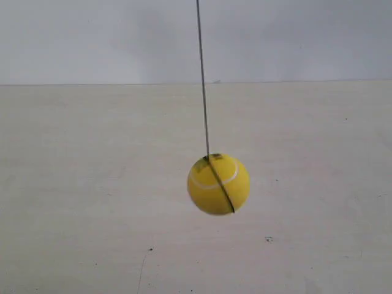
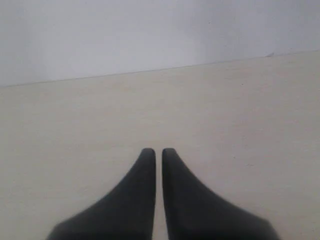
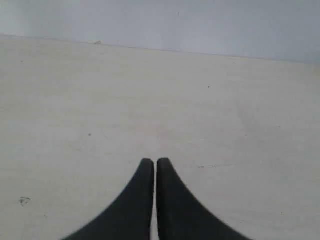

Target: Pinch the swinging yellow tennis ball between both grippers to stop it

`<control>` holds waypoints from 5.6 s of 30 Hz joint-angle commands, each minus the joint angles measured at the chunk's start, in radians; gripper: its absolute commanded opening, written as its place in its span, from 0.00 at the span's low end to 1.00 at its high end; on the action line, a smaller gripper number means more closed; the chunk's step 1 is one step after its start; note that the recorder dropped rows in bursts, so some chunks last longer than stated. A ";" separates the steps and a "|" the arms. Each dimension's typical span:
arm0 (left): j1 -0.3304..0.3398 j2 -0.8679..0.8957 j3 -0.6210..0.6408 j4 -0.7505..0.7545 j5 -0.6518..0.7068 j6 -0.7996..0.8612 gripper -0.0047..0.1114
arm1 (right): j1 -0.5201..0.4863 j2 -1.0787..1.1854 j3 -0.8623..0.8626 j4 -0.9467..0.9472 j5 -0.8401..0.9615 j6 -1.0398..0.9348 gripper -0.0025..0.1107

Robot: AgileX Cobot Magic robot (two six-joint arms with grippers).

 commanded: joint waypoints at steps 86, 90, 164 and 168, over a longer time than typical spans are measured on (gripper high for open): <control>0.003 1.397 -0.480 0.735 -1.176 -0.403 0.08 | 0.026 1.214 -0.233 -0.407 -1.017 0.334 0.02; 0.003 1.442 -0.502 0.820 -1.234 -0.440 0.08 | 0.126 1.268 -0.233 -0.372 -1.046 0.293 0.02; -0.140 1.821 -0.797 0.996 -1.337 -0.357 0.08 | 0.381 1.733 -0.382 -0.121 -1.452 -0.043 0.02; -0.140 1.784 -0.799 1.000 -1.333 -0.347 0.08 | 0.381 1.733 -0.382 -0.136 -1.497 -0.061 0.02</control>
